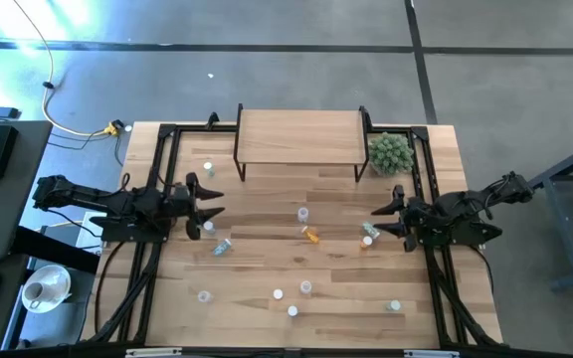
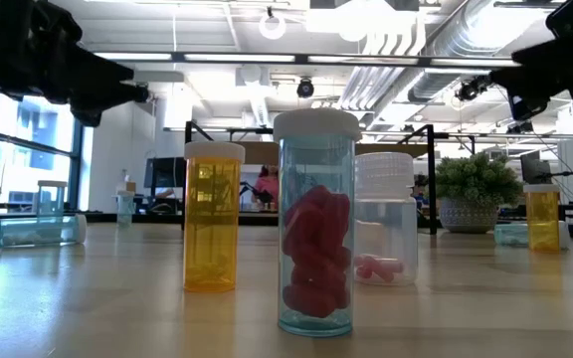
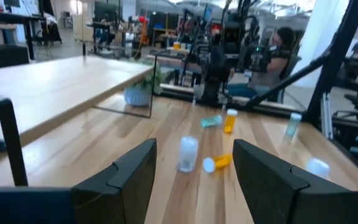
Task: Pick and place medicine bottles onto shelf by color
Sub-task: Put the top right transparent pill bottle on the shelf
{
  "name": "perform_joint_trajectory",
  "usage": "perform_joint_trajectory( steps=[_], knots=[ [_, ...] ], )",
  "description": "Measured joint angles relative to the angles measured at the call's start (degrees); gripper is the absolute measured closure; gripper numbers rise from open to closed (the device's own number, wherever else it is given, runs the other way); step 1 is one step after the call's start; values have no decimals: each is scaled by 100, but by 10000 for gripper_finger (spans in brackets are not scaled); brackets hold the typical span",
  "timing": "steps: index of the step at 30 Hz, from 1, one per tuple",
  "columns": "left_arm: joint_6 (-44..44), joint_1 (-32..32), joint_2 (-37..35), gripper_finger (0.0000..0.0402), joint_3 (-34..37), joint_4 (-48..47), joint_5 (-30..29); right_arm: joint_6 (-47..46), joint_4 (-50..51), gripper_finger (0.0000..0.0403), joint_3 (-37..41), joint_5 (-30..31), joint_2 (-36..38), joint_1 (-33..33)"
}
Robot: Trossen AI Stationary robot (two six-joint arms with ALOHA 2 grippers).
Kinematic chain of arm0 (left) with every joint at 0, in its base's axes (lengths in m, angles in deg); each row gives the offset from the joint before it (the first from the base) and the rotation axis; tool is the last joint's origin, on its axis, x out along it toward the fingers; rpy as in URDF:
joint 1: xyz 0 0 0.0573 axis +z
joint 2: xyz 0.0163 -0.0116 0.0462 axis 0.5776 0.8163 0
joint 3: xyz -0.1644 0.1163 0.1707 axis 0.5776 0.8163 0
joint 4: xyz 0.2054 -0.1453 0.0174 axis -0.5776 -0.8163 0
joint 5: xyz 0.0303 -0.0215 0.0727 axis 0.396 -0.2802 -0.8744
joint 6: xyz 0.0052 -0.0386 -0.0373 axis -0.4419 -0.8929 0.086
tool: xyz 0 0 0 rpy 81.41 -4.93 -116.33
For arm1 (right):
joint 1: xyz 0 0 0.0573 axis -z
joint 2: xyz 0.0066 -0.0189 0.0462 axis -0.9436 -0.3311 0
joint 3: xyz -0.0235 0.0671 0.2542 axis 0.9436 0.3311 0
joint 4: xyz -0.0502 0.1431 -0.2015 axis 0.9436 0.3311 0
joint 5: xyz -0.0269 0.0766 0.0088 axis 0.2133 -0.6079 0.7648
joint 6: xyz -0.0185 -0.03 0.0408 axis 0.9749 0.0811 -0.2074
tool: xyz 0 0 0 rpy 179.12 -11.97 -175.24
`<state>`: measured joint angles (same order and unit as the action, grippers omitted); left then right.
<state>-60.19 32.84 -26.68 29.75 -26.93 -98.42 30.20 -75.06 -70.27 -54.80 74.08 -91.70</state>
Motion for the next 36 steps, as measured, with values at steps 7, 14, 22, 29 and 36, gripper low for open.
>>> perform_joint_trajectory(
  steps=[7, 14, 22, 29, 36],
  knots=[
    [4, -1, -1, 200, 1, 169, 0, 195, -300, 245, 0, 0, 0, -1],
    [4, -1, -1, 200, 0, 170, 0, 151, -390, 245, 0, -2, 0, -2],
    [4, -2, 0, 200, 0, 170, 0, 151, -570, 245, 0, -4, 0, -1],
    [4, -2, 0, 200, 0, 169, 0, 153, -569, 245, 0, 177, 0, -2],
    [-11, -4, 0, 200, 1, 123, 2, 6, -497, 245, -2, 567, -86, -1]
  ],
)
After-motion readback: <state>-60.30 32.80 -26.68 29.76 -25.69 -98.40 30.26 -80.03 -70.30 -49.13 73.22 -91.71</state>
